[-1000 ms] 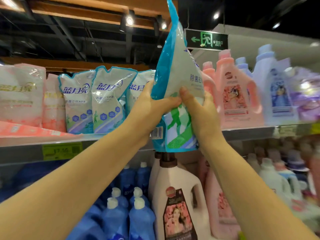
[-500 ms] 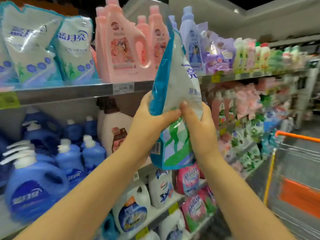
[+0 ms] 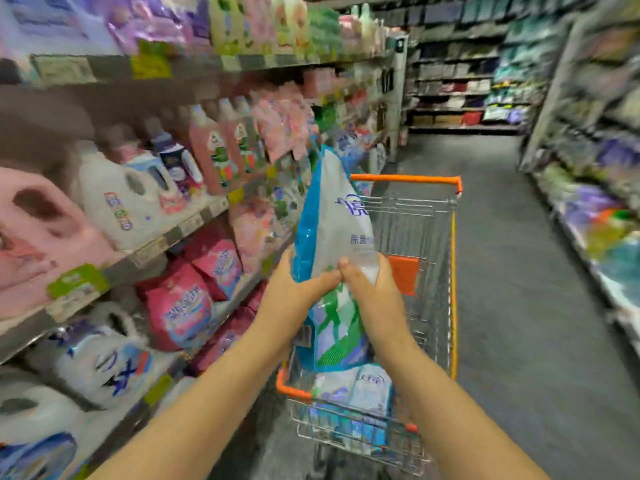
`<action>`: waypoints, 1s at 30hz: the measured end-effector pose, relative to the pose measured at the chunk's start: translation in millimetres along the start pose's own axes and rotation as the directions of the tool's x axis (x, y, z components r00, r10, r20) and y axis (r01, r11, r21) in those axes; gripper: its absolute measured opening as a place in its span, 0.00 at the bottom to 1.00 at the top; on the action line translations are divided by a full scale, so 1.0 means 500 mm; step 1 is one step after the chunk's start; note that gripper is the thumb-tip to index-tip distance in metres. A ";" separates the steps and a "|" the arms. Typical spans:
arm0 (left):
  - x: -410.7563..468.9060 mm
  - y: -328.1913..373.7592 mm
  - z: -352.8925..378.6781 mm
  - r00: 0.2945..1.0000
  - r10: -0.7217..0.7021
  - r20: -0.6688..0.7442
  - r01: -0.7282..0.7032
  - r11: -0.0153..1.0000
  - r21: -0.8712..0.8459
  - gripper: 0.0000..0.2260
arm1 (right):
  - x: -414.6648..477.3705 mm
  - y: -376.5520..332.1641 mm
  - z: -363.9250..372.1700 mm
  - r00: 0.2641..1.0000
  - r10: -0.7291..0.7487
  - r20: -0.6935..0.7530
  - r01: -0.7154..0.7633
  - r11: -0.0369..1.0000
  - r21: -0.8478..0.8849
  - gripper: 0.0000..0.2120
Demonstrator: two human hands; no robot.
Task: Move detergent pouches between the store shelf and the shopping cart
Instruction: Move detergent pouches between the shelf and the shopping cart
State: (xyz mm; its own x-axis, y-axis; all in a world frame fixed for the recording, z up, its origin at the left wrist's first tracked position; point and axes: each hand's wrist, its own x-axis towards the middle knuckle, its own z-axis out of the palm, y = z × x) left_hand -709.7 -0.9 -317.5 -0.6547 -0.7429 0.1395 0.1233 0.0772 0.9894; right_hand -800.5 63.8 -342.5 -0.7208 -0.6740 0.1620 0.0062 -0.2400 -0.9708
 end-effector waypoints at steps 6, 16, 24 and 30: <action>0.133 -0.161 0.164 0.973 -0.212 0.095 0.218 0.975 -0.053 0.27 | 0.111 0.106 -0.186 0.973 0.182 -0.140 -0.190 0.981 -0.043 0.10; 0.353 -0.524 0.243 0.766 -0.575 0.286 0.538 0.818 0.205 0.27 | 0.265 0.443 -0.305 0.706 0.540 -0.458 -0.521 0.834 0.181 0.11; 0.393 -0.802 0.275 0.514 -0.801 0.306 0.747 0.593 0.300 0.12 | 0.275 0.696 -0.362 0.367 0.703 -0.609 -0.704 0.638 0.312 0.12; 0.370 -0.969 0.258 0.295 -0.916 0.272 0.872 0.374 0.316 0.08 | 0.244 0.830 -0.371 0.200 0.735 -0.647 -0.857 0.452 0.248 0.18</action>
State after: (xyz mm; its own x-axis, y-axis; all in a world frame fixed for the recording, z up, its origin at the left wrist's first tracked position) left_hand -986.8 -90.1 -765.7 -0.5086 -0.1091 -0.8541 -0.7601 -0.4091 0.5049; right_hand -1014.3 11.7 -758.8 -0.5885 0.1408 -0.7961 0.7924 0.2959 -0.5334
